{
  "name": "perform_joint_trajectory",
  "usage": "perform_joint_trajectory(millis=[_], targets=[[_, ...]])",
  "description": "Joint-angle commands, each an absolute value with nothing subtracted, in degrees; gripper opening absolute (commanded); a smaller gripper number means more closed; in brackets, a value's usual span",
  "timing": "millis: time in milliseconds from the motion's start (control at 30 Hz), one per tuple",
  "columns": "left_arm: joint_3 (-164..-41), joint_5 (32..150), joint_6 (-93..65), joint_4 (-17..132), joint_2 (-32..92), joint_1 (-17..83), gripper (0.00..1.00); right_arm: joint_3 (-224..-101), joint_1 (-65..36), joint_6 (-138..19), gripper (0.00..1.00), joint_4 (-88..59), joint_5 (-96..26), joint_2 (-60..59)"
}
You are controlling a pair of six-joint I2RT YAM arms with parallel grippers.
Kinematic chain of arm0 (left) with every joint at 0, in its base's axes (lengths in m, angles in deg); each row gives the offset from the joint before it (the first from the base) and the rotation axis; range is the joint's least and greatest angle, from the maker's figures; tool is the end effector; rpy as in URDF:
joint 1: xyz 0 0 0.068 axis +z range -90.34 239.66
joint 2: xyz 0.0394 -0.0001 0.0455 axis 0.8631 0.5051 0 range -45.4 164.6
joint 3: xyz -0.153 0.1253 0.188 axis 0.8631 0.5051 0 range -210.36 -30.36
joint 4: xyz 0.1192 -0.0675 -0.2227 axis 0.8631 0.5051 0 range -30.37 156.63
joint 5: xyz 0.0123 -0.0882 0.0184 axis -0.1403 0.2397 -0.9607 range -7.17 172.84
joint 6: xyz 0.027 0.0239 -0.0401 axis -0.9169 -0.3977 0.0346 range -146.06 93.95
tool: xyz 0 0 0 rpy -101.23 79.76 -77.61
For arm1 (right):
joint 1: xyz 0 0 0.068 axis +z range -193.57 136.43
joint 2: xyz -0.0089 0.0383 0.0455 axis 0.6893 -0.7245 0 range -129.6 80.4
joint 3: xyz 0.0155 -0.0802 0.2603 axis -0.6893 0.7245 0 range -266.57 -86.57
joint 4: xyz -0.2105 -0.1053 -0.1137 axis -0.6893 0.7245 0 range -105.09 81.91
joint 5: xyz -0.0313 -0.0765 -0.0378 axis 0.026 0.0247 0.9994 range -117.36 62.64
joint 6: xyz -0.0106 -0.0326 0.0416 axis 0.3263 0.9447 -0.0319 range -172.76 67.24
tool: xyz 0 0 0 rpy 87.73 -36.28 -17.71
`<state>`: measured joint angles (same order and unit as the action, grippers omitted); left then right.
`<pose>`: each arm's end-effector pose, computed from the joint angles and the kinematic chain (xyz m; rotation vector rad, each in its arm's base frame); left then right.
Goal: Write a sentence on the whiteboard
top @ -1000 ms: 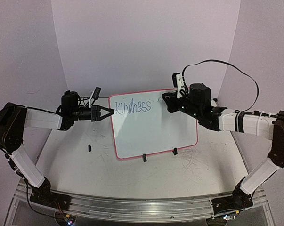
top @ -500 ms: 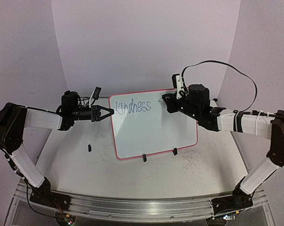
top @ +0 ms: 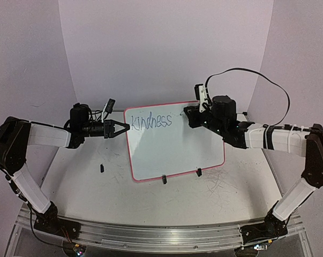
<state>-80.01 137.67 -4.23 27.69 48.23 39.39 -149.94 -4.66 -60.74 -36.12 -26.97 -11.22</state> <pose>0.3156 -0.1476 0.2305 0.7116 1.7613 -1.3572 0.2960 0.2388 0.3006 -0.4573 1.6724 0.6027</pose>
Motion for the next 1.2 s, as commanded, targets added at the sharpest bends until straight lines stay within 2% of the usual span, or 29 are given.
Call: perform_joint_trajectory(millis=[0,700,1167], targets=[[-80.8,136.9,-8.1,25.7,46.5,38.4,0.00,-152.2,-4.7,-61.1,0.00,-37.7,-27.4,-12.6],[-81.0,136.8,-8.0,25.7,46.4,38.3,0.00,-146.1,-4.7,-63.5,0.00,-36.3,-30.2,-10.5],[-81.0,136.9,-7.9,25.7,46.6,38.0,0.00,-146.6,-4.7,-62.8,0.00,-35.1,-24.2,-7.8]])
